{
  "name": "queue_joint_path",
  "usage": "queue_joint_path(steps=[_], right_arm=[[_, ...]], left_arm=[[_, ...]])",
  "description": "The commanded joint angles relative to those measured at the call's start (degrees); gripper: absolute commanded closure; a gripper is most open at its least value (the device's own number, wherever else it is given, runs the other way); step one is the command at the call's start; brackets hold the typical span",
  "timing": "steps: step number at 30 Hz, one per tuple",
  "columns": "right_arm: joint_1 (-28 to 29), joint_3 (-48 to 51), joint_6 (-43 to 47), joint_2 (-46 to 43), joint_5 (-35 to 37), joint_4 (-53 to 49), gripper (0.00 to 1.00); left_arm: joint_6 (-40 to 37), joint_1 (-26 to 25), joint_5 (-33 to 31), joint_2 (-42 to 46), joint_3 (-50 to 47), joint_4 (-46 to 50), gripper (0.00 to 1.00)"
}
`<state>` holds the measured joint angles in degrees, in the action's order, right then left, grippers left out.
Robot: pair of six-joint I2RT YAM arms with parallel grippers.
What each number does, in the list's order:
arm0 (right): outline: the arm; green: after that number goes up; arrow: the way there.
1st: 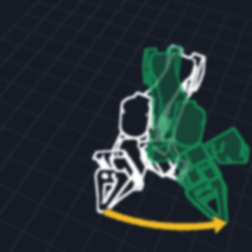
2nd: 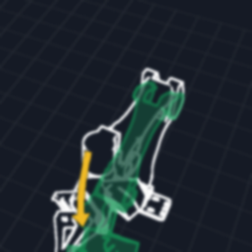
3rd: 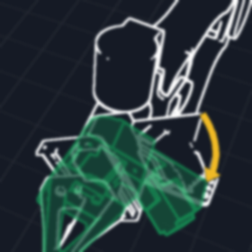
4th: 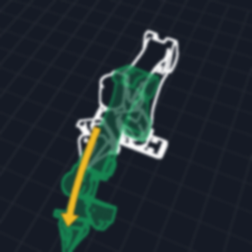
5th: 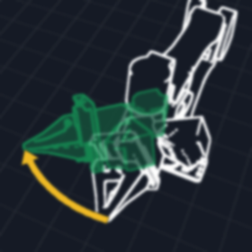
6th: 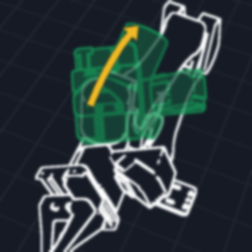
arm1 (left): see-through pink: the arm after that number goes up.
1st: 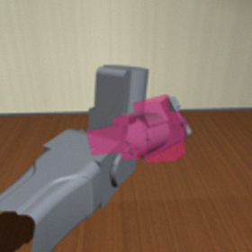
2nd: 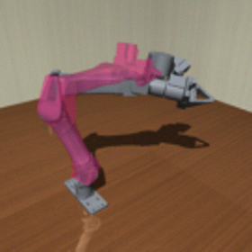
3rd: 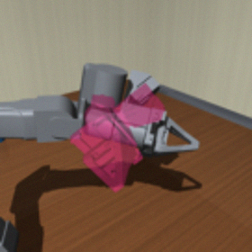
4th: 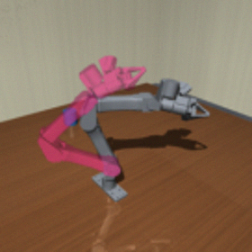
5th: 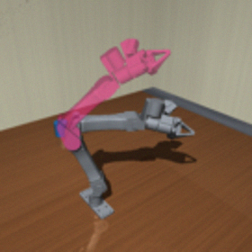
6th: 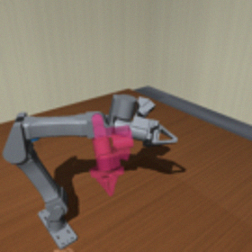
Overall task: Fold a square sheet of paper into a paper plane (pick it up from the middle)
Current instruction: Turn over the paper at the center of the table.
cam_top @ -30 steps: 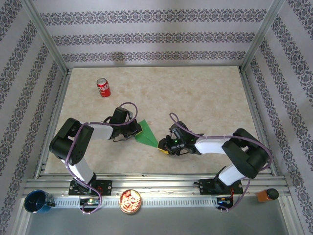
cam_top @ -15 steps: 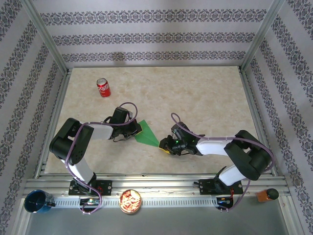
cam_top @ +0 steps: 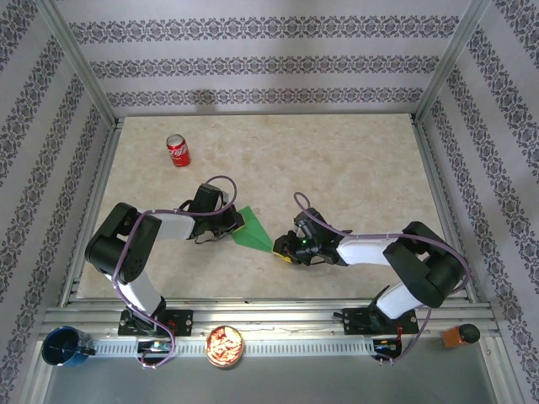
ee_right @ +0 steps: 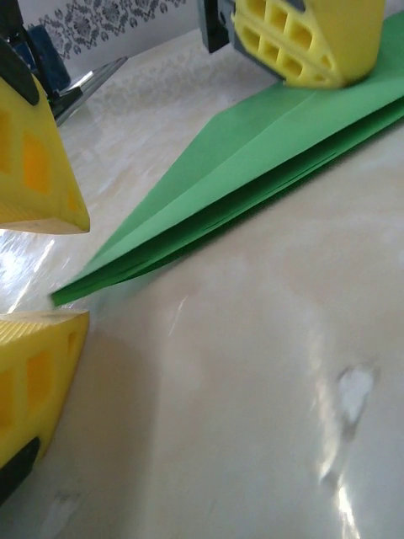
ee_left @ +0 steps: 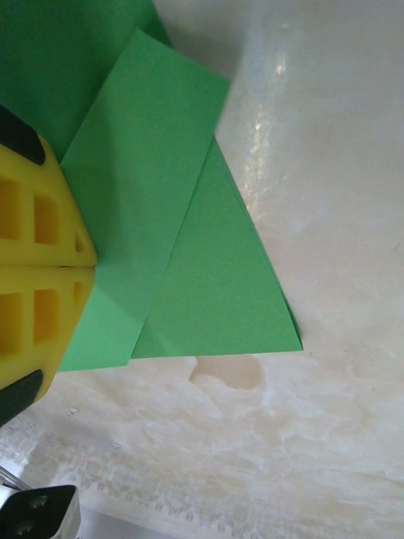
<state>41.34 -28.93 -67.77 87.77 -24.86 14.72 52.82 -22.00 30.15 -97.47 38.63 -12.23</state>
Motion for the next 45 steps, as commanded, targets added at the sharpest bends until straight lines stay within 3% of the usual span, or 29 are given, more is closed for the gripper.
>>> queue_joint_path(steps=[1,10,18,24,30,36,39,43,45], right_arm=[[-0.84,-1.66,0.44,1.12,0.25,5.36,0.69],[-1.56,-1.61,0.42,4.23,-2.38,11.49,0.7],[-2.48,-2.32,3.35,5.75,-3.15,10.42,0.84],[-3.66,-2.04,7.27,2.51,-4.33,8.9,0.93],[-5.29,-4.76,19.0,-7.35,0.99,-5.97,1.0],[-4.66,-16.53,40.0,-16.45,19.96,-35.33,1.0],[-3.38,-21.53,47.9,-18.39,30.22,-44.41,1.0],[2.98,-28.82,54.64,-15.14,54.93,-56.13,1.0],[5.27,-32.18,56.44,-11.32,63.28,-60.83,1.0]], left_arm=[[0.27,0.56,-1.5,-1.14,0.03,4.76,1.0],[0.18,0.57,-1.42,-0.96,0.36,4.94,1.0],[0.6,0.56,0.25,0.32,0.65,3.06,0.98],[-0.08,0.48,2.57,4.63,1.79,1.96,0.81],[-3.54,0.45,-1.68,14.25,3.21,8.42,0.72],[-8.07,0.38,-12.3,26.15,3.55,17.52,0.66],[-8.88,0.38,-17.53,31.25,2.62,20.43,0.63],[-8.56,0.54,-23.19,35.87,0.98,22.62,0.62],[-7.96,0.51,-25.43,37.34,0.21,23.37,0.62]])
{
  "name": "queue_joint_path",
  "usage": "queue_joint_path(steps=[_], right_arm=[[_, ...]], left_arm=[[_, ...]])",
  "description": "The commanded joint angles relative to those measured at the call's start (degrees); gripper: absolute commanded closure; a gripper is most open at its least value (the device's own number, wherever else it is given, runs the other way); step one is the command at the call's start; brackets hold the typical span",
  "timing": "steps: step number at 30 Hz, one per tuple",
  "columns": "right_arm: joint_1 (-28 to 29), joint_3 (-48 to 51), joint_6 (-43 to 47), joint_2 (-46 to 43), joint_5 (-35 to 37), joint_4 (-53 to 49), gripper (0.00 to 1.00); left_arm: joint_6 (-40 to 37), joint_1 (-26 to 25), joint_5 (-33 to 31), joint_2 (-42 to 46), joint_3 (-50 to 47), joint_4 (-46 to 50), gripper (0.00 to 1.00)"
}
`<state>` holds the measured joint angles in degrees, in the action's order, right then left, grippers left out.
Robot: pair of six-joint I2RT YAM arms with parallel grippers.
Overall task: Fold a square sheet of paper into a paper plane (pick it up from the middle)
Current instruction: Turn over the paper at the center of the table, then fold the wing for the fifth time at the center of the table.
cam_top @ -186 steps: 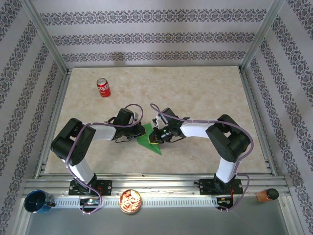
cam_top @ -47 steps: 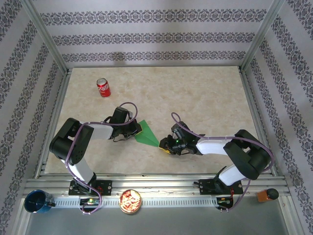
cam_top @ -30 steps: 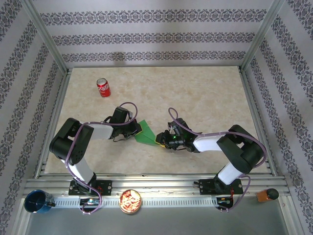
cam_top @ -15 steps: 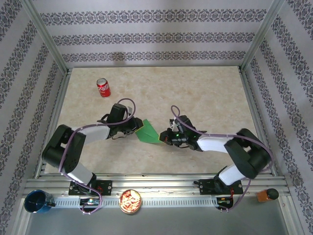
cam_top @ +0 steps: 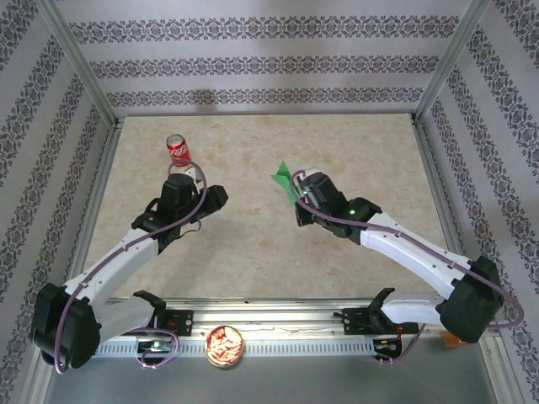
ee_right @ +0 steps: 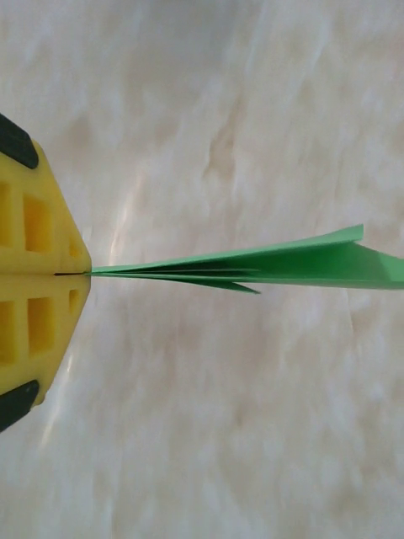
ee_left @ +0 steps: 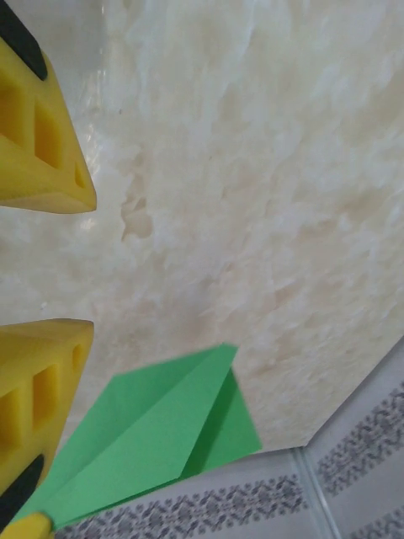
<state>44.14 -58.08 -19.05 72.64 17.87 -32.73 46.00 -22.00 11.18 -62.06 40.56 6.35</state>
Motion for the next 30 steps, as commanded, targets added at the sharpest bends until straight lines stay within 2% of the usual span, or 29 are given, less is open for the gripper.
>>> queue_joint_path(steps=[1,6,10,13,15,18,20,21,22,24,28,30], right_arm=[[3.39,-3.95,9.04,5.71,23.62,-14.44,1.0],[6.66,-4.66,15.63,13.44,24.81,-12.41,1.0],[13.26,-6.25,19.08,19.46,20.59,-11.0,1.0],[18.71,-9.2,18.25,24.87,17.61,-12.33,1.0],[21.13,-10.79,16.66,27.43,14.85,-12.76,0.96],[22.83,-11.35,15.19,28.21,6.45,-10.85,0.85],[22.6,-10.73,13.35,27.45,1.39,-8.97,0.78],[22.0,-10.29,11.9,26.57,-2.03,-7.74,0.72],[20.99,-9.49,10.2,25.39,-5.26,-6.05,0.61],[18.6,-6.82,5.93,22.37,-10.33,-1.35,0.53],[8.77,2.89,-5.65,15.63,-29.86,14.98,0.53],[3.77,7.2,-12.34,14.68,-37.45,22.97,0.6]], left_arm=[[-0.73,0.57,-7.27,2.5,-1.96,5.04,0.62],[0.48,1.34,-7.76,3.38,-3.03,5.18,0.61],[0.64,1.74,-7.75,3.49,-3.47,5.78,0.6],[1.58,2.37,-7.15,3.7,-4.23,5.19,0.6],[2.11,2.81,-6.96,4.03,-4.66,5.04,0.6],[2.69,3.82,-5.81,4.14,-5.11,4.33,0.59],[2.74,4.28,-3.99,3.86,-4.73,4.29,0.59],[2.7,4.36,-3.08,3.51,-4.53,4.08,0.59],[2.75,4.42,-2.32,3.09,-4.48,3.69,0.59],[3.03,4.48,-1.1,2.32,-4.62,2.86,0.59],[3.7,4.42,2.88,-0.41,-4.56,0.39,0.64],[3.77,4.43,5.84,-2.62,-4.11,-0.65,0.69]])
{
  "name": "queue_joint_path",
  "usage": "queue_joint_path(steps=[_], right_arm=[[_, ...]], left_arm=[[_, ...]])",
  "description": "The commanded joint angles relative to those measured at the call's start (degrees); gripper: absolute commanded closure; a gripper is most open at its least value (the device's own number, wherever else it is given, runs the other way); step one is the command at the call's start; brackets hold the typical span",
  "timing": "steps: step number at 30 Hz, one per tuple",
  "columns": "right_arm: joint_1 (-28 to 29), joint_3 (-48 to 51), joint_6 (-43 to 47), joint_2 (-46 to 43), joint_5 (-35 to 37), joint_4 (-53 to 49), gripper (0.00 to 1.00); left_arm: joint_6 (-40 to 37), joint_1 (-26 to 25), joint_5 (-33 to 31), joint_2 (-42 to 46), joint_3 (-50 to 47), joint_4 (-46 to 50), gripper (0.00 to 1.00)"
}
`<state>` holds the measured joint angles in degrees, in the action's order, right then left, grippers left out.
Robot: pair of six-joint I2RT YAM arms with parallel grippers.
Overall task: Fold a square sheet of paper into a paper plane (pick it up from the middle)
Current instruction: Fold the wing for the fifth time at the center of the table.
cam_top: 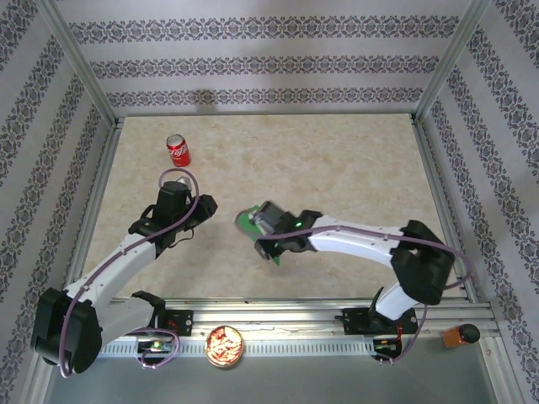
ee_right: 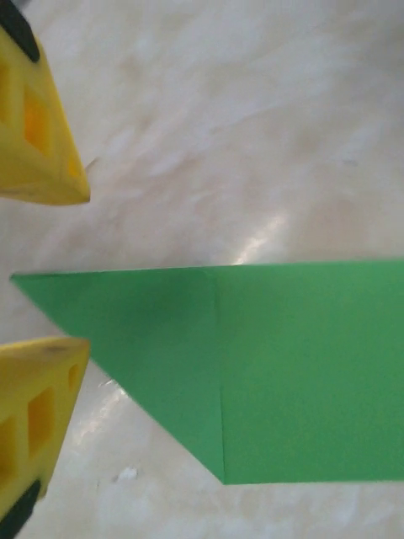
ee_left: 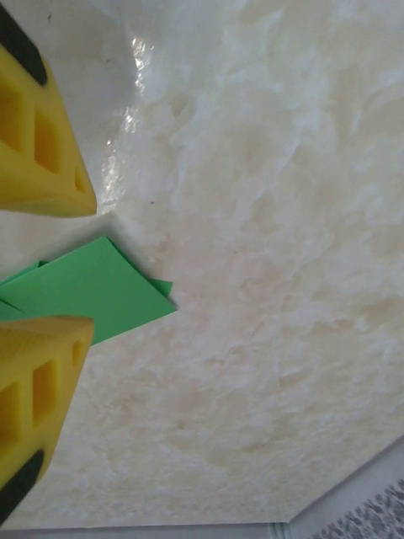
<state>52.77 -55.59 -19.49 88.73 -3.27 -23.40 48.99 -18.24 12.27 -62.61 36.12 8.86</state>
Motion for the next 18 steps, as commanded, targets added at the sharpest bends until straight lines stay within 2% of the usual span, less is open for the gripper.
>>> queue_joint_path(steps=[1,3,5,12,15,18], right_arm=[[-7.33,6.48,-14.84,-0.92,-19.77,17.31,0.68],[-10.9,8.13,-18.79,1.29,-25.14,22.1,0.83],[-12.6,7.28,-19.62,4.29,-28.25,22.59,0.9],[-13.13,5.07,-22.46,12.74,-29.31,24.58,0.92],[-13.12,6.32,-26.88,14.82,-27.76,26.71,0.96],[-12.96,8.79,-32.54,15.55,-25.43,29.28,0.95]], left_arm=[[0.92,0.58,6.5,-3.3,0.48,-4.01,0.72],[1.49,0.55,9.34,-5.68,0.41,-5.76,0.76],[1.92,0.5,11.62,-7.77,0.5,-6.99,0.81],[4.58,0.36,19.65,-13.61,0.56,-12.45,0.83],[6.39,-0.34,22.0,-15.68,0.44,-16.28,0.83],[7.56,-1.62,24.57,-19.15,1.6,-18.17,0.82]])
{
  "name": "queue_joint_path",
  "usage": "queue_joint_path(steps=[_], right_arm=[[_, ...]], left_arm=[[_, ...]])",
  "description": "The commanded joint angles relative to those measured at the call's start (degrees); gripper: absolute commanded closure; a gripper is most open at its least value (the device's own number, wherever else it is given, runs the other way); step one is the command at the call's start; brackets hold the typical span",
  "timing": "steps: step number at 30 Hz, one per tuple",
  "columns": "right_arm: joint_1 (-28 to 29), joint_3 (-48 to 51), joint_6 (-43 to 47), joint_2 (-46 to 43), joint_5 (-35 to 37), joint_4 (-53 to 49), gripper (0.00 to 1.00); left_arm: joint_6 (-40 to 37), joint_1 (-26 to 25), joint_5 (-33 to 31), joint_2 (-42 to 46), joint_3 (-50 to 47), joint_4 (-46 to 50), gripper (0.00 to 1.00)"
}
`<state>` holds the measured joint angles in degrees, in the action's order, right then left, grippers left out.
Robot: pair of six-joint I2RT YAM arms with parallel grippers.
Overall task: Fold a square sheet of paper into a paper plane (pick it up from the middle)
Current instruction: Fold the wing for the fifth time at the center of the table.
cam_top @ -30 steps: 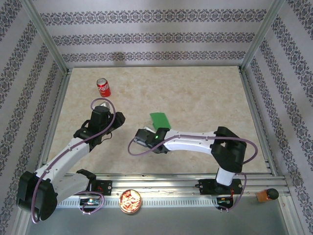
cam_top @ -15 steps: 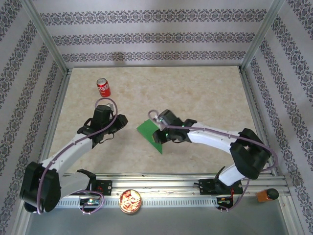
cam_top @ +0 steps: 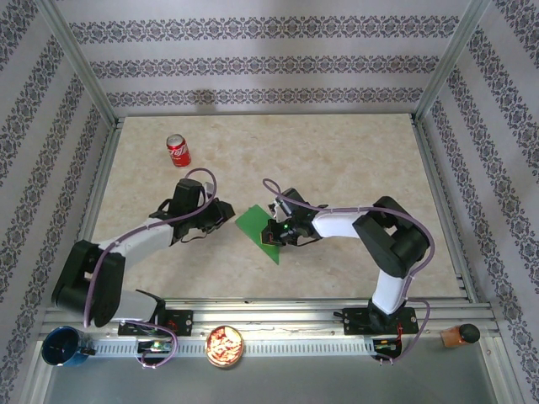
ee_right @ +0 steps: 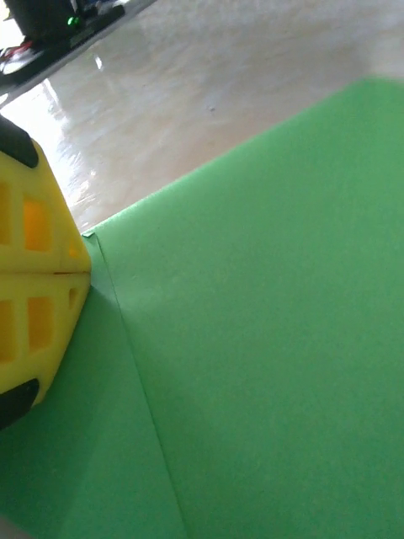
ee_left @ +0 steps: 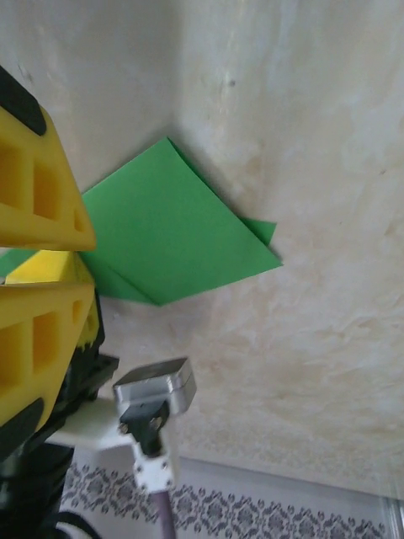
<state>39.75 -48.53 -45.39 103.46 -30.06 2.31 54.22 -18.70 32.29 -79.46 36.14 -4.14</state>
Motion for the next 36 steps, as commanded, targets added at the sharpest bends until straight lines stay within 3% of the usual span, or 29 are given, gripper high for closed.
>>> queue_joint_path(steps=[1,10,13,17,22,29,32,36], right_arm=[[0.38,2.54,-8.12,0.56,2.93,3.86,0.97],[4.05,6.97,-20.2,-3.09,13.79,3.67,1.0],[4.46,8.46,-22.38,-4.36,15.89,5.01,1.0],[4.43,9.83,-23.45,-5.1,15.92,8.0,1.0],[4.12,11.33,-21.03,-6.74,12.9,15.91,0.88],[-2.8,12.73,-13.95,-14.1,11.4,9.99,0.71],[-7.12,11.63,-8.25,-14.75,9.21,2.15,0.68],[-10.92,12.16,-5.89,-14.07,5.41,1.94,0.66]], left_arm=[[2.54,-1.64,5.6,-4.06,2.45,-5.22,0.82],[9.18,-6.06,0.82,-14.85,5.05,-14.25,0.86],[8.09,-6.31,-1.08,-17.55,6.96,-10.9,0.9],[6.6,-6.99,-1.78,-20.91,9.09,-9.04,0.91],[5.86,-7.61,-2.33,-23.95,8.26,-11.58,0.96],[4.34,-7.59,-2.08,-25.57,6.58,-12.32,1.0],[1.46,-7.61,-1.74,-25.87,7.74,-9.26,1.0],[-0.74,-7.6,-1.04,-26.04,8.32,-8.33,1.0]])
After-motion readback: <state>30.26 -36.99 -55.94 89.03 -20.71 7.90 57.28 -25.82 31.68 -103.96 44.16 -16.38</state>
